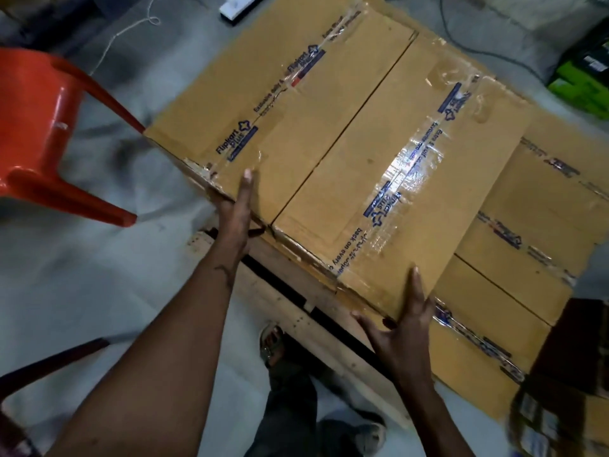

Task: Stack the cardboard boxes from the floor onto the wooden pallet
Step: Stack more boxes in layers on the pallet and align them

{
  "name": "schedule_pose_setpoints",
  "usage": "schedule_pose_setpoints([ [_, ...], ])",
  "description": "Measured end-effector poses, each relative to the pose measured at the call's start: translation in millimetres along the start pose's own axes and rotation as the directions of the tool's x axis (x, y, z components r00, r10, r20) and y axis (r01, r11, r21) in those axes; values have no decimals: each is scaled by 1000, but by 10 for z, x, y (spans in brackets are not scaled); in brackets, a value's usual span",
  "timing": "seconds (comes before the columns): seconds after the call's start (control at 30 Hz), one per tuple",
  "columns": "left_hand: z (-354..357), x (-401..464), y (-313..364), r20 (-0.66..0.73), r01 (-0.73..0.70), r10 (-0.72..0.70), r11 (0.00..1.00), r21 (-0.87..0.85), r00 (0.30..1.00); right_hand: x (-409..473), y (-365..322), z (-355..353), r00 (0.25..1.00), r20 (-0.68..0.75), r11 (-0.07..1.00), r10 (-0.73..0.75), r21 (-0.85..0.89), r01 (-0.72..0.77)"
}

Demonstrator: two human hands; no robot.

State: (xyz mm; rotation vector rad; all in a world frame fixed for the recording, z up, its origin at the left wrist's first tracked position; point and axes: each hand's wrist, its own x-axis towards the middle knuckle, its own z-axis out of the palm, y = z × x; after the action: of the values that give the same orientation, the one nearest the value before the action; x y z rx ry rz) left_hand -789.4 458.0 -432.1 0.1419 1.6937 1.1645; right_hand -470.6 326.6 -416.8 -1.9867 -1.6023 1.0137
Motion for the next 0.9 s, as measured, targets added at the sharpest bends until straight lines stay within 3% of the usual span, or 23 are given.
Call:
schedule_pose_setpoints([
  [0.3,60,165,68,13,16,-16,1000,24,1000,50,-35,113,994,-70,996,88,30,-86],
  [0.4,109,79,27,5,-114,114,993,14,994,46,-62,127,992,-87,996,90,-14,-92],
  [0.53,222,-43,-82,-140,-166,178,981,98,974,22,-124,27,994,-61,995,87,-52,-90],
  [0.57,270,-102,-71,-225,-156,202,966,207,953,27,-135,-10,995,-54,994,83,-63,-86],
  [0.63,302,-214,-28,-344,-176,423,807,564,838,35,-173,-75,997,-57,992,55,-109,-61],
  [0.67,294,-249,13,-284,-230,584,650,724,760,49,-195,-107,997,-74,989,28,-143,-39],
  [0.73,293,-197,153,1,-378,751,332,864,660,104,-228,-153,992,-124,980,-30,-199,5],
  [0.8,366,-75,323,269,-509,745,109,854,610,193,-296,-170,984,-157,969,-81,-244,41],
  [0.9,521,88,377,574,-630,574,-126,766,584,380,-455,-72,985,-151,952,-81,-304,32],
])
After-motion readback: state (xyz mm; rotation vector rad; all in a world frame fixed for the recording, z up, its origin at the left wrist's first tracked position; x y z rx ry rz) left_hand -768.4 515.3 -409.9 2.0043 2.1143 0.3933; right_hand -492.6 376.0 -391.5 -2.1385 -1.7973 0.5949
